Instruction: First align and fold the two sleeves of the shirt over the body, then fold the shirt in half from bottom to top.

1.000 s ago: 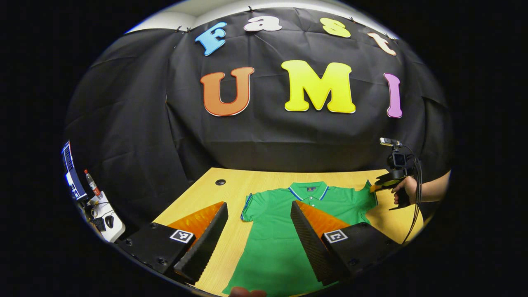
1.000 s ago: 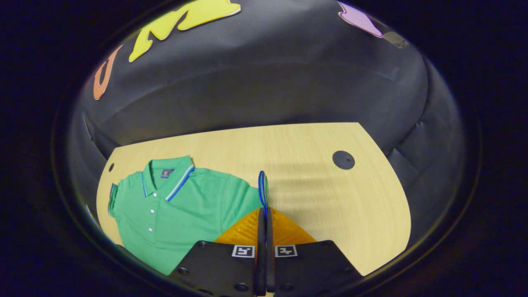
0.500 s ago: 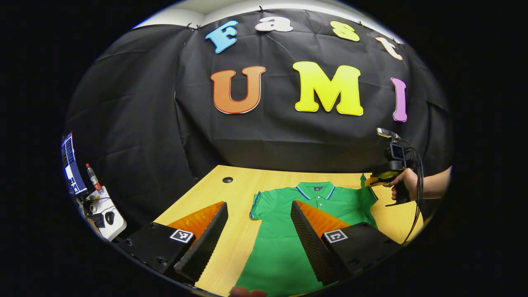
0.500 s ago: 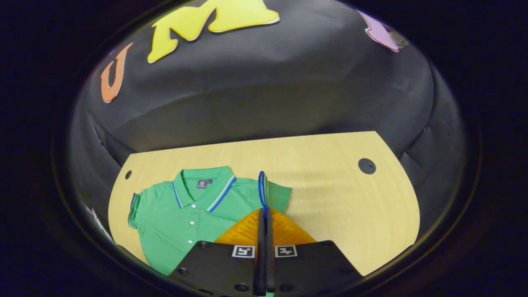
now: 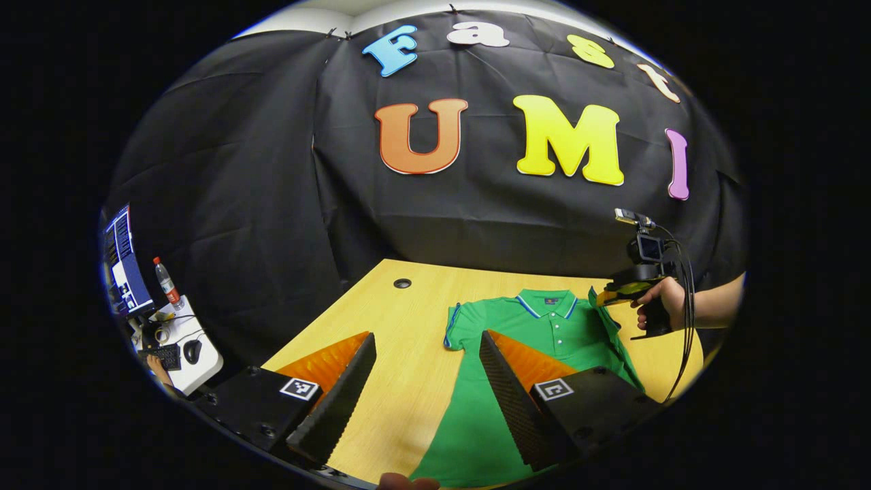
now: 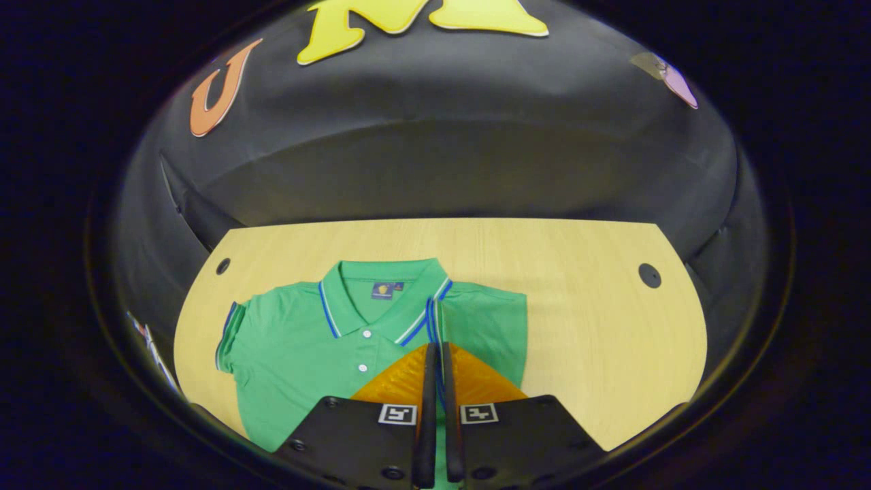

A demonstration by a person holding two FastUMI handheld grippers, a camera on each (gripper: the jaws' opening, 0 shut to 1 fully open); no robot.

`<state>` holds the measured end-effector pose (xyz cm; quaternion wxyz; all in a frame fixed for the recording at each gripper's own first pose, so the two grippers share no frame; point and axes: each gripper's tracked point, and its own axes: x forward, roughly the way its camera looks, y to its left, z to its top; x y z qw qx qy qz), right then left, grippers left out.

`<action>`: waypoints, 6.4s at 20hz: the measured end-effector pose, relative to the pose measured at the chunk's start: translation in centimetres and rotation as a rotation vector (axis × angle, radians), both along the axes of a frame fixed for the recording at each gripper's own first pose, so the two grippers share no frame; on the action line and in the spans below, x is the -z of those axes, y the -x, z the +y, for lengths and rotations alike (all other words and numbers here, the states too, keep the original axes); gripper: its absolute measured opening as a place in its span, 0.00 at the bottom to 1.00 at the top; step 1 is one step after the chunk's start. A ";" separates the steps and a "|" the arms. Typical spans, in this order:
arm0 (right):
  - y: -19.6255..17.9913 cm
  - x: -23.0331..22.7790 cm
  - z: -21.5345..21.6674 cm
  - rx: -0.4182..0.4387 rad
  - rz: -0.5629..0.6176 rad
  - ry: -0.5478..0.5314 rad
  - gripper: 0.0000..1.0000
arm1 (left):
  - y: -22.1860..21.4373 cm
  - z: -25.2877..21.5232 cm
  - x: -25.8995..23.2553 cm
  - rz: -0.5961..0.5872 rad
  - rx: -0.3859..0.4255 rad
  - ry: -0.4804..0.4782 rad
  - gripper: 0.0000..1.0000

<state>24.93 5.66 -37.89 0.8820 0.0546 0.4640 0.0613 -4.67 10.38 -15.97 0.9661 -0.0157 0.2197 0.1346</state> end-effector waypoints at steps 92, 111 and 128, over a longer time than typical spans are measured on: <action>29.8 -15.0 -23.7 0.252 -0.241 0.097 0.96 | -22.2 -13.0 16.7 0.356 0.419 0.287 0.93; 31.9 -12.5 -14.9 -0.096 -0.218 0.118 0.94 | 3.3 -5.5 12.5 0.421 0.309 0.244 0.96; 45.5 0.5 -11.8 -0.370 0.173 0.127 0.96 | 17.8 -7.5 21.2 0.714 0.515 0.172 0.96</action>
